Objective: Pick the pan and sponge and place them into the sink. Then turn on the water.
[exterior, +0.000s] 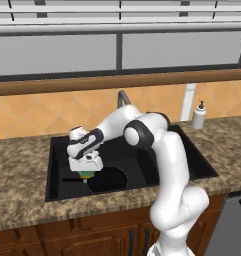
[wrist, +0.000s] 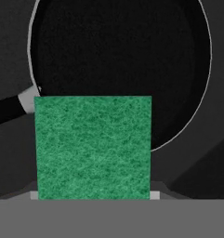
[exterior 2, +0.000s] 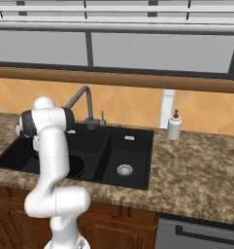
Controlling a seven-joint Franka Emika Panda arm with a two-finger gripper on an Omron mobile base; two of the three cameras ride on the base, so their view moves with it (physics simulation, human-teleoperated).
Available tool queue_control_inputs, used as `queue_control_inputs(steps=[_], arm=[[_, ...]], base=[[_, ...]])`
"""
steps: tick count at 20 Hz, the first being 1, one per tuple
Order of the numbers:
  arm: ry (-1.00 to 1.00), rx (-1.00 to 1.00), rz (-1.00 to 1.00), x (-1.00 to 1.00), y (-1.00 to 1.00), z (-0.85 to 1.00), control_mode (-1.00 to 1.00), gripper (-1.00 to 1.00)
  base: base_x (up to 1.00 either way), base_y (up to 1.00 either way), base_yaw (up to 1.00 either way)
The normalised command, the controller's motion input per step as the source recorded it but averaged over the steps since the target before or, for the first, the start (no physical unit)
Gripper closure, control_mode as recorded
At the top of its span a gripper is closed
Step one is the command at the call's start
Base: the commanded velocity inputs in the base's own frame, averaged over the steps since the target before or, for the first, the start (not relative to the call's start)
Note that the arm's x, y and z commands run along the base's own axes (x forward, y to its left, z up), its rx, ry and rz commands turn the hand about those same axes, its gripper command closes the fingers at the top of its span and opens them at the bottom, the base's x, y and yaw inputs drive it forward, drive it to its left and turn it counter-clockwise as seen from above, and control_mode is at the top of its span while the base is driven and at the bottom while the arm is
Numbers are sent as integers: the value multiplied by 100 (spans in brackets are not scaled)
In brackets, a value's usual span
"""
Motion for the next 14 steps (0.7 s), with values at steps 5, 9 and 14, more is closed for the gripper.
queue_control_inputs(steps=[5, 9, 14], arm=[[0, 0, 0, 39, 0, -30, -100, 100], [-3, 0, 0, 38, 0, -32, -100, 100], [-3, 0, 0, 32, 0, -31, -100, 100]], base=[[0, 0, 0], [0, 0, 0], [0, 0, 0]])
